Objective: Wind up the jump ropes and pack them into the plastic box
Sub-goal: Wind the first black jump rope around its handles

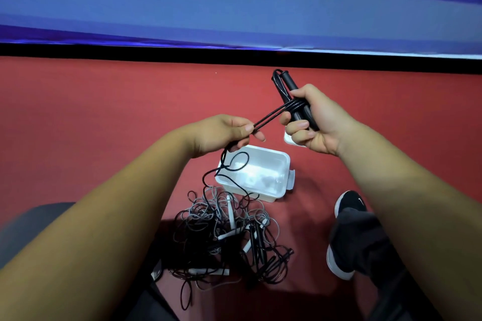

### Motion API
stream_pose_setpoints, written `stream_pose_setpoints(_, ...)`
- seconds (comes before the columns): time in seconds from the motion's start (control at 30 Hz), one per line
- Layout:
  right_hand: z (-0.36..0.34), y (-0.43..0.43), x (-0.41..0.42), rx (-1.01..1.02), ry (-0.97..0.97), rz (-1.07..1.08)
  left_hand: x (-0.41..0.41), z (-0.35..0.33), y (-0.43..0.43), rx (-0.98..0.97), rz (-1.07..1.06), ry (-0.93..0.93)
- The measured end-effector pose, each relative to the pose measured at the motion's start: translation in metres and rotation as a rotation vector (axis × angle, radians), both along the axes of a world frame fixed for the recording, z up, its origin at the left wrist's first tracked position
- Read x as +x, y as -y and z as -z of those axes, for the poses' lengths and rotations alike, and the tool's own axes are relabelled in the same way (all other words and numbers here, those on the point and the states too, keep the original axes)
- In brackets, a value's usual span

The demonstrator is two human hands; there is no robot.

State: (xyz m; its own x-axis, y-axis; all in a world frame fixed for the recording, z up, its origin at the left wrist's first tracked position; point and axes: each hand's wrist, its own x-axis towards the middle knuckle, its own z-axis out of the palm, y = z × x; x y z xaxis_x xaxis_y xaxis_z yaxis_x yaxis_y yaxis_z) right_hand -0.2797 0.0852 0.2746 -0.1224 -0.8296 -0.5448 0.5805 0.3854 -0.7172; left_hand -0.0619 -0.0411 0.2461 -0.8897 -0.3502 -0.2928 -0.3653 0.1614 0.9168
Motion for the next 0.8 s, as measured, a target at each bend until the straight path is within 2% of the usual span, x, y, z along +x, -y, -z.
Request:
stream_pose_setpoints(0.23, -0.002, 0.001, 0.002, -0.027, -0.013, -0.051, 0.004, -0.002, 0.005, 0.14, -0.042, 0.027)
stream_pose_setpoints(0.37, -0.002, -0.002, 0.002, -0.009, -0.01, -0.144, 0.003, -0.001, 0.009, 0.123, -0.098, 0.067)
stream_pose_setpoints(0.53, 0.0, -0.008, 0.01, 0.035, 0.03, -0.353, 0.001, 0.001, 0.011, 0.013, -0.192, 0.042)
stream_pose_setpoints(0.8, 0.016, -0.016, 0.022, 0.043, 0.065, -0.753, -0.003, -0.013, 0.005, 0.033, -0.178, -0.075)
